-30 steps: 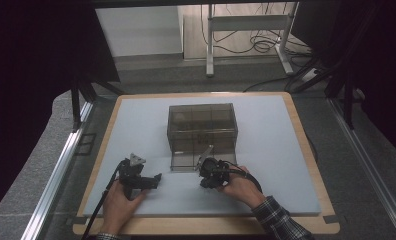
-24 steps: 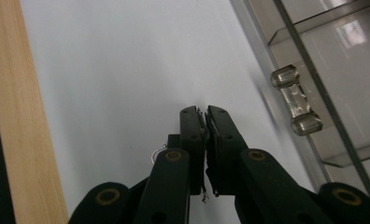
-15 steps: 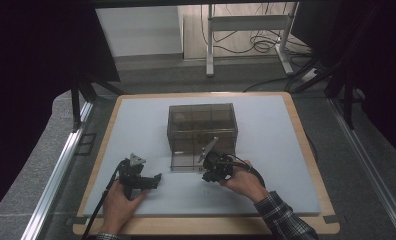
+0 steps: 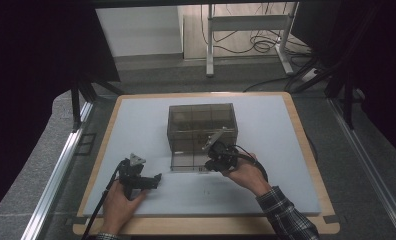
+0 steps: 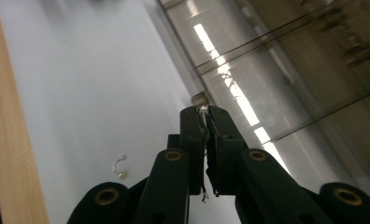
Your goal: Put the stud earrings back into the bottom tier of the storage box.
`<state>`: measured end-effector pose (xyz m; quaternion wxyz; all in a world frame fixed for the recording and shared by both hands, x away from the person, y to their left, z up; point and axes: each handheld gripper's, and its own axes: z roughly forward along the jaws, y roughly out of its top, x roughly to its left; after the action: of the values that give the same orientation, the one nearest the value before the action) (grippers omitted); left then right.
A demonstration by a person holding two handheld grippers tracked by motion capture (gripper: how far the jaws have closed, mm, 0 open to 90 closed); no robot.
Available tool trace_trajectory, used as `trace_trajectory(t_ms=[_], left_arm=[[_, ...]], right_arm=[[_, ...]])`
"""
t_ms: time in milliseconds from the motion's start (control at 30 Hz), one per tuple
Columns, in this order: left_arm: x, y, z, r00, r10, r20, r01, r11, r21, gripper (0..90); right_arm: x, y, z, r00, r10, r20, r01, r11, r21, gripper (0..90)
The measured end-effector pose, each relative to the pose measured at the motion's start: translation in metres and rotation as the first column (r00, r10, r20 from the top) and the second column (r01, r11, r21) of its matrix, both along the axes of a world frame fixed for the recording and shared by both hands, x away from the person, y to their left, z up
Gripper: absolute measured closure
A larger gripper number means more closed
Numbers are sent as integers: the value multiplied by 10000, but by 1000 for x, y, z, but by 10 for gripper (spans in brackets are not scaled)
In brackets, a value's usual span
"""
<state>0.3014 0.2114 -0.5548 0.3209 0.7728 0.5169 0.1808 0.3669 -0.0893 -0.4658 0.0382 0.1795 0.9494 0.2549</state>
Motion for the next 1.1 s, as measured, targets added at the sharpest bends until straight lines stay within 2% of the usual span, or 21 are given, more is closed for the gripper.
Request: trace_trajectory(t_ms=[467,733,900,1100], left_arm=[[0,0,0,10000,-1,-2,1,10000,0,0],[0,0,0,10000,0,1,0,10000,-3,0],[0,0,0,10000,26,-15,-26,10000,-35,0],[0,0,0,10000,-10,-38,10,10000,11,0]], right_arm=[[13,-1,2,9956,-680,639,639,9959,633,836],[19,1,-4,9907,-907,1015,820,9928,869,834],[23,3,-10,9884,-1023,1123,916,9911,967,834],[28,3,-19,9880,-1163,1020,1063,9895,983,833]])
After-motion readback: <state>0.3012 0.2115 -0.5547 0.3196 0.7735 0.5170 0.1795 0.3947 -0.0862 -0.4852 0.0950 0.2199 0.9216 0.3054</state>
